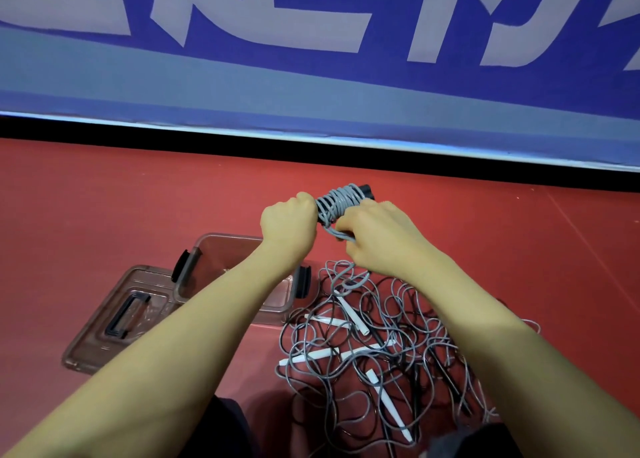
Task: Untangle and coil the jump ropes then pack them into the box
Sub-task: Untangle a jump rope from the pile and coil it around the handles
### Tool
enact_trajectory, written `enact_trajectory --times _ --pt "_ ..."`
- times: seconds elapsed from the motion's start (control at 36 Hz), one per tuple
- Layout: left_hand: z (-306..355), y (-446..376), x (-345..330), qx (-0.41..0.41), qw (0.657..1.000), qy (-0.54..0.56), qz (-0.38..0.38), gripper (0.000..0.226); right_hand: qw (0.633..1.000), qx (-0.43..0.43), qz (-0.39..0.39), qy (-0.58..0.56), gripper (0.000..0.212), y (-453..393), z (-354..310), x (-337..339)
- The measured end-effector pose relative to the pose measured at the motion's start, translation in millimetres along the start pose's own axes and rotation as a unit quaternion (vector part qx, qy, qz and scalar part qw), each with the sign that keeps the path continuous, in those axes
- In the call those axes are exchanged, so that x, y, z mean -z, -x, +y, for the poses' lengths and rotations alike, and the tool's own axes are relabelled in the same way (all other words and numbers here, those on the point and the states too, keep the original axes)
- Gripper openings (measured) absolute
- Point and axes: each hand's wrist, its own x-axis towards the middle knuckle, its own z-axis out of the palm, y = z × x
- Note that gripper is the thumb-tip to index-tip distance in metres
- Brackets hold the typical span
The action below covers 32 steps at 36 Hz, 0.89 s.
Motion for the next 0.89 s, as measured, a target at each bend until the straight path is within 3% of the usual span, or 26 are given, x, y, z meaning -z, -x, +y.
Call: enact_trajectory --times 0.11,0.25,0.36,0.44,0.61,0.81,0.89 --pt "-2 0 1 0.001 1.000 -0.014 0.005 0.014 0.999 -0.039 -0.011 -0.027 0.026 2 0 0" --pt "-4 -1 1 0.022 1.000 -0.013 0.006 0.017 0.989 -0.123 -0.021 -0.077 0.014 -2 -2 -2" --pt "-4 -3 1 0.022 1.000 -0.010 0.015 0.021 0.993 -0.093 -0.007 -0.071 0.012 -6 5 -8" --pt "-6 -4 2 0.019 0.999 0.001 0.026 0.024 0.982 -0.054 -0.002 -0.181 0.009 -7 5 -12" --pt "-10 -7 7 0.035 0.998 0.019 0.044 0.022 0.945 -0.091 0.000 -0.315 0.009 -4 -2 -12" --pt "-14 -8 3 0.030 0.999 0.003 0.037 0.022 0.965 -0.135 -0.040 -0.222 0.004 -6 -3 -7" --pt "-16 -8 1 0.027 0.999 -0.008 0.033 0.022 0.983 -0.096 -0.063 -0.141 0.018 -1 -3 -4"
